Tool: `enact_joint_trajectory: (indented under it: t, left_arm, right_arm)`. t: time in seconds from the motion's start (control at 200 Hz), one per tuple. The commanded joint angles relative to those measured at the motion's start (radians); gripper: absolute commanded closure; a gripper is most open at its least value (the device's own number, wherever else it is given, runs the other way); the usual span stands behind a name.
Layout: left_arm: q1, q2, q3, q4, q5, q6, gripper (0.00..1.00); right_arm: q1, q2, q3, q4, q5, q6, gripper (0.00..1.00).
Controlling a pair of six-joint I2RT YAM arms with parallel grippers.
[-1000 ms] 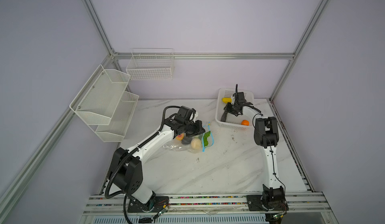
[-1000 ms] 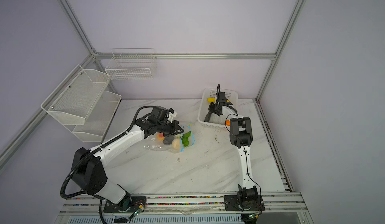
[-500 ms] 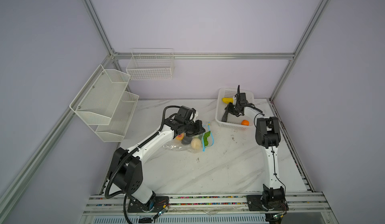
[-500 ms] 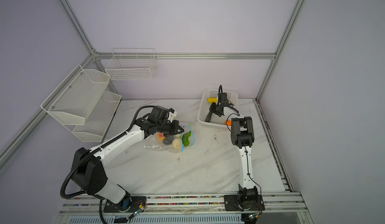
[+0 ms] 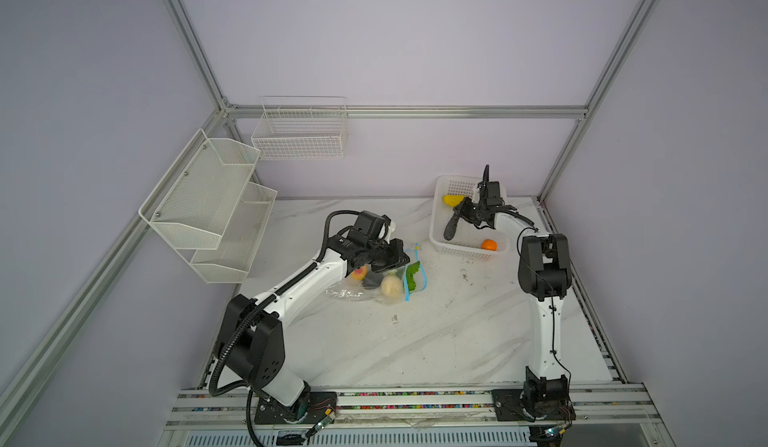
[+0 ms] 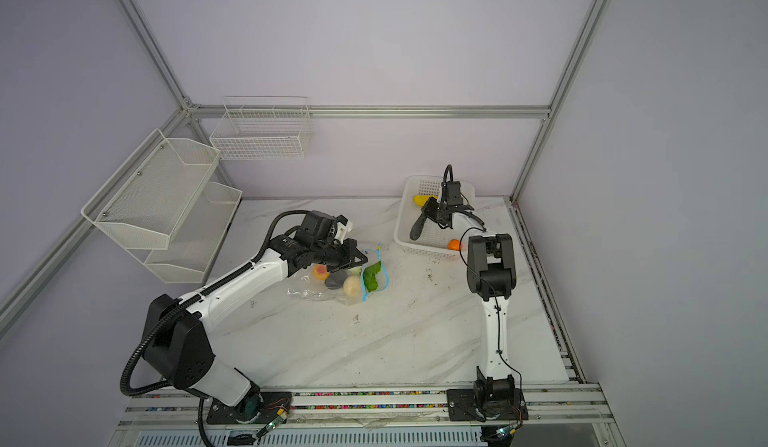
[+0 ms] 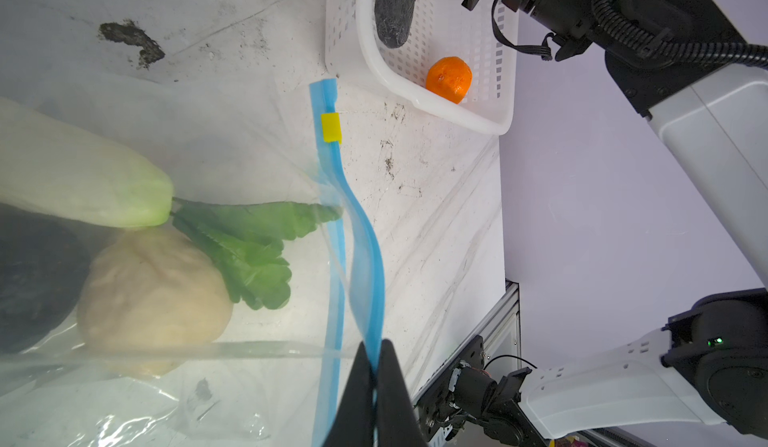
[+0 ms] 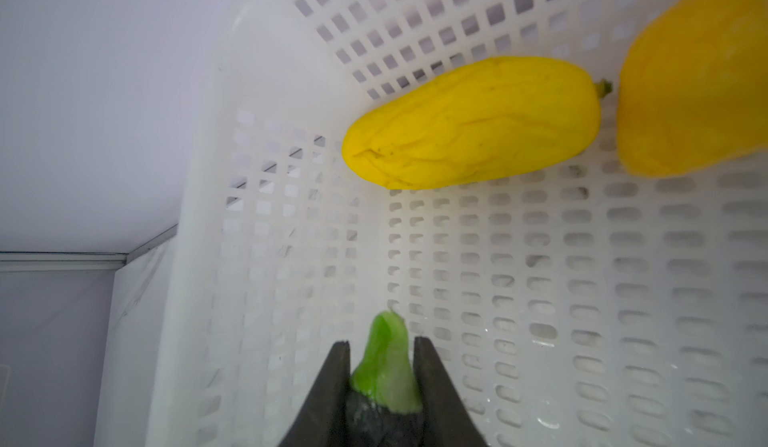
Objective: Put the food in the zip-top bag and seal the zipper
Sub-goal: 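Lift the dark eggplant with the right gripper and carry it to the bag mouth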
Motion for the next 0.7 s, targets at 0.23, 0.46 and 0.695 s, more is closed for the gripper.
enact_joint_trajectory:
  t: [0.23, 0.46, 0.695]
  left_arm:
    - [0.004, -0.016, 0.032, 0.059, -0.006, -0.018, 1.0]
    - [0.004, -0.02, 0.023, 0.084, -0.013, -0.032, 1.0]
    - [0.003, -0.032, 0.02, 0.096, -0.021, -0.041, 1.0]
  right_arm:
    - [-0.009, -0.248, -0.198, 0.154, 0.055, 0.185, 0.78]
    - [-0.001, -0.504, -0.469, 0.29, 0.15, 0.35, 0.8]
    - [0.078, -0.758, -0.698, 0.347, 0.292, 0.431, 0.8]
